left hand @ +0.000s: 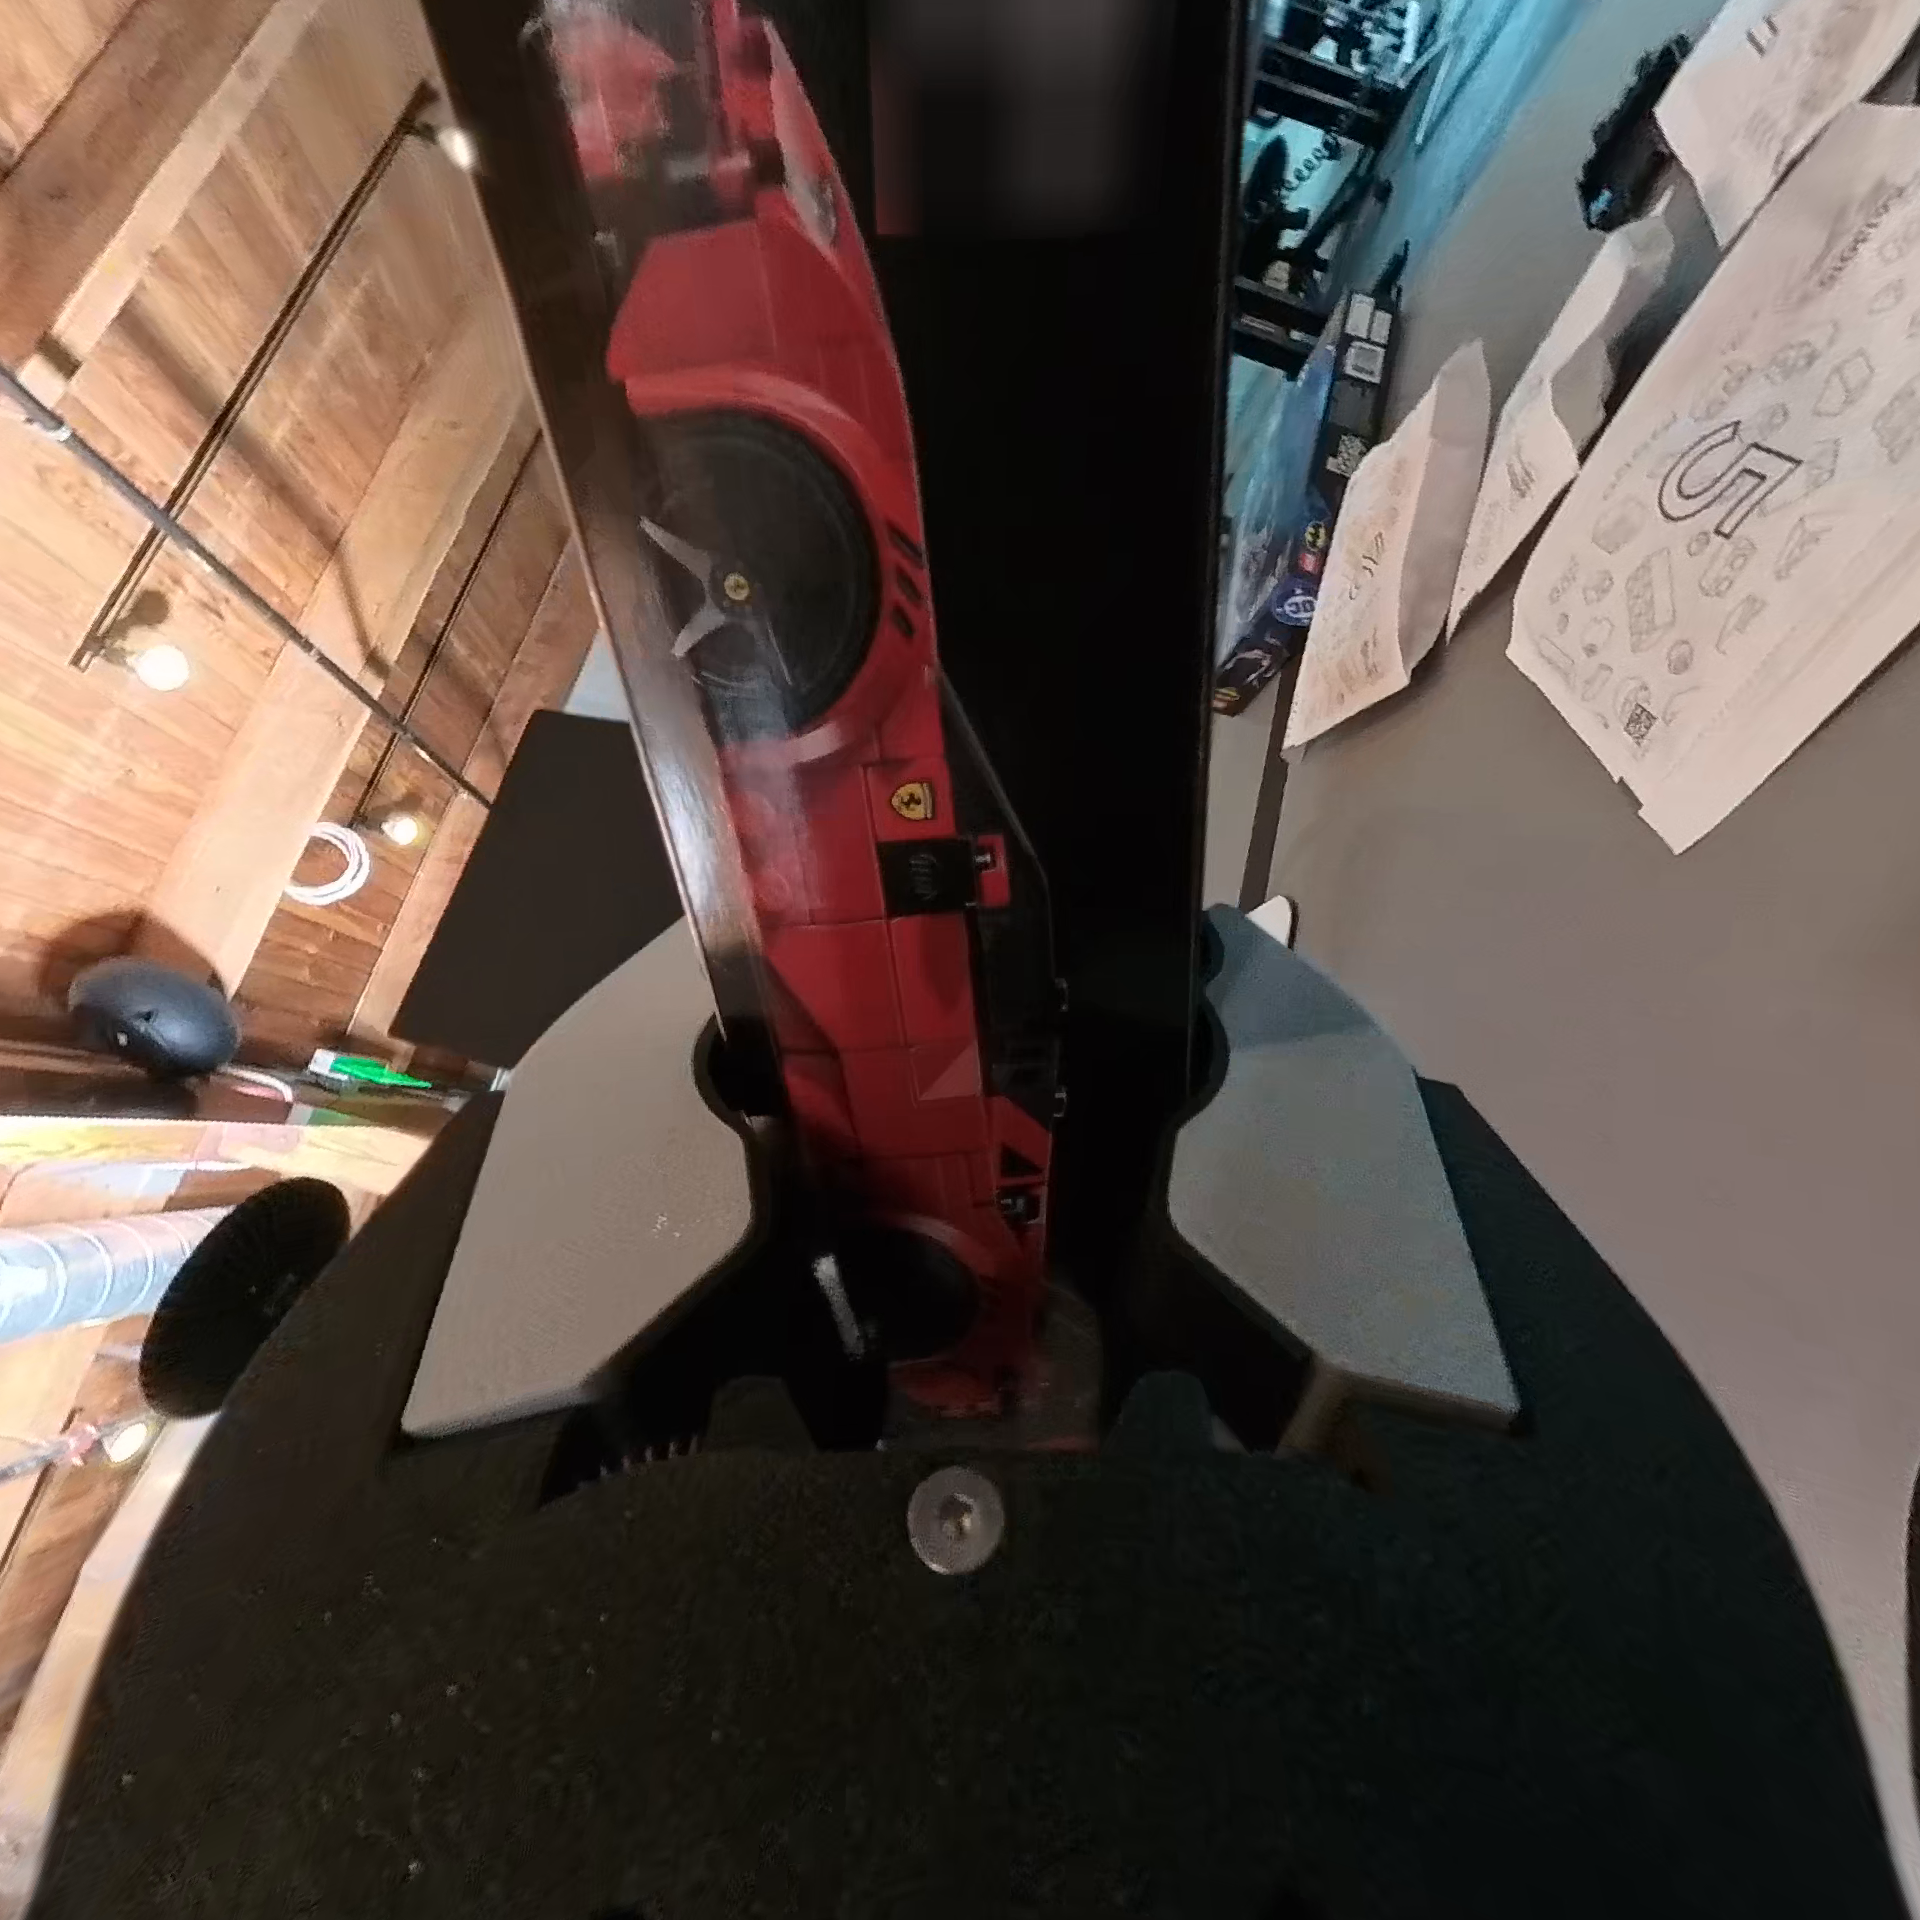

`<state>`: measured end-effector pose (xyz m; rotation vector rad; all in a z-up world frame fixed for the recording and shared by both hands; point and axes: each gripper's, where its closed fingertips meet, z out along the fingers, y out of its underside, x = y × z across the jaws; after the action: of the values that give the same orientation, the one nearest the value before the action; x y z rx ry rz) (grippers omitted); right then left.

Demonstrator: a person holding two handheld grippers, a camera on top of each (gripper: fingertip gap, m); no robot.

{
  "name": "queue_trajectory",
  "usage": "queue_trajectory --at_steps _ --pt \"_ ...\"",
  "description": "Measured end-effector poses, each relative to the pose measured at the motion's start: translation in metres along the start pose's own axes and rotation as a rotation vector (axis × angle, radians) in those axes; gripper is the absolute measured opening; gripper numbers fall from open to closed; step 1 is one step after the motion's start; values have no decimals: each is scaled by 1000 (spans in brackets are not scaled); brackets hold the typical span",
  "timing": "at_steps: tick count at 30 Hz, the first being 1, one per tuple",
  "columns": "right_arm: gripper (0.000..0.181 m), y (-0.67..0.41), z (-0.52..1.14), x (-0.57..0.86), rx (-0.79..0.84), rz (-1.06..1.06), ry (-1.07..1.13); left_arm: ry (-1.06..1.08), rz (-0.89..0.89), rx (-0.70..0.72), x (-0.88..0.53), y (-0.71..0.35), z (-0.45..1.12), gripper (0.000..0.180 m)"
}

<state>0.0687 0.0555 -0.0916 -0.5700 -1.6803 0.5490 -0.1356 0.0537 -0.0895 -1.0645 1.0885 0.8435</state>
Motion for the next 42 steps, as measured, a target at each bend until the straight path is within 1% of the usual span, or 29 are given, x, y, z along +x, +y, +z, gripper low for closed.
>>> queue_trajectory --at_steps 3,4,9,10,12,15,16,18,22,25,30,36,42 --pt "91 -8 28 -11 -83 -136 -43 46 43 10 2 -9 5 81" --pt "91 -7 36 -14 -107 -177 -53 61 60 14 3 -13 6 81" --pt "76 -2 64 -26 -222 -333 -135 132 189 19 5 -28 15 81" --pt "72 0 68 -27 -250 -358 -147 141 210 24 5 -32 16 81" --pt "51 4 71 -28 -288 -413 -161 145 234 34 1 -38 19 81" --pt "21 4 68 -17 -291 -486 -108 154 267 20 -1 -37 20 81" --pt "16 3 66 -17 -278 -479 -111 160 267 14 0 -34 20 81" --pt "12 1 59 -14 -248 -455 -96 145 242 2 -2 -28 20 80" --pt "6 -6 42 -9 -209 -483 -30 108 195 -20 -3 -16 14 80" --pt "5 -9 28 -6 -186 -482 12 88 166 -40 -2 -8 11 80" --pt "5 -11 6 1 -145 -420 97 76 77 -59 5 9 8 81" --pt "4 3 -22 9 -204 -388 152 46 35 -114 7 33 1 81" --pt "4 11 -62 34 -220 -320 256 -7 -9 -152 -4 50 -9 81"
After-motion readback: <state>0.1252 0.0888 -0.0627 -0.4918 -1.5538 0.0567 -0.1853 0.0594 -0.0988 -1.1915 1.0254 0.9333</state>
